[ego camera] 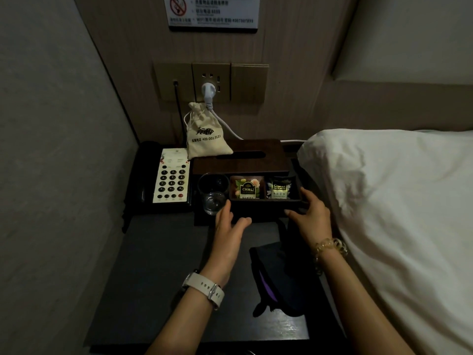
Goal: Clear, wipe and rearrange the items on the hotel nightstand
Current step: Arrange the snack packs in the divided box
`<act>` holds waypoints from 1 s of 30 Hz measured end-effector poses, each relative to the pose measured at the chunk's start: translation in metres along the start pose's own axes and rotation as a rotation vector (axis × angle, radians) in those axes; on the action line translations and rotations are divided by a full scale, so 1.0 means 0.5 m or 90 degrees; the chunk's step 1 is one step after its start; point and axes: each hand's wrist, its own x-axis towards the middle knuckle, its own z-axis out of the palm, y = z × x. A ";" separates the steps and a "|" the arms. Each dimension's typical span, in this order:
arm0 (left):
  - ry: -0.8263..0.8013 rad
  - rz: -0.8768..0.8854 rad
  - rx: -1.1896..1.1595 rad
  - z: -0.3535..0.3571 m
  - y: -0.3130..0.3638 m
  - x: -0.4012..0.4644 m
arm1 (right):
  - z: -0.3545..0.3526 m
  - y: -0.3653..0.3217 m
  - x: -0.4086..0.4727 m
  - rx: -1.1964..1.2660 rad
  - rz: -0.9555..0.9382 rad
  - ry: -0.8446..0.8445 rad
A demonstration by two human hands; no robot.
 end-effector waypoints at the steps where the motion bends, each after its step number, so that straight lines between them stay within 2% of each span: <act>1: -0.002 -0.002 -0.001 -0.001 0.000 0.000 | 0.001 -0.001 0.000 0.006 0.003 -0.004; 12: -0.001 -0.009 -0.001 -0.022 -0.003 0.001 | -0.006 -0.005 -0.004 0.041 0.030 -0.032; 19: 0.012 -0.012 -0.019 -0.045 0.006 -0.016 | -0.025 -0.024 -0.041 0.041 -0.031 0.053; 25: -0.019 -0.001 -0.016 -0.063 -0.008 -0.048 | -0.038 -0.026 -0.102 0.019 -0.045 0.057; 27: -0.026 -0.003 -0.012 -0.063 -0.017 -0.065 | -0.045 -0.028 -0.123 0.039 -0.040 0.034; 30: -0.058 -0.011 -0.011 -0.054 -0.027 -0.097 | -0.049 -0.036 -0.161 0.060 -0.058 -0.063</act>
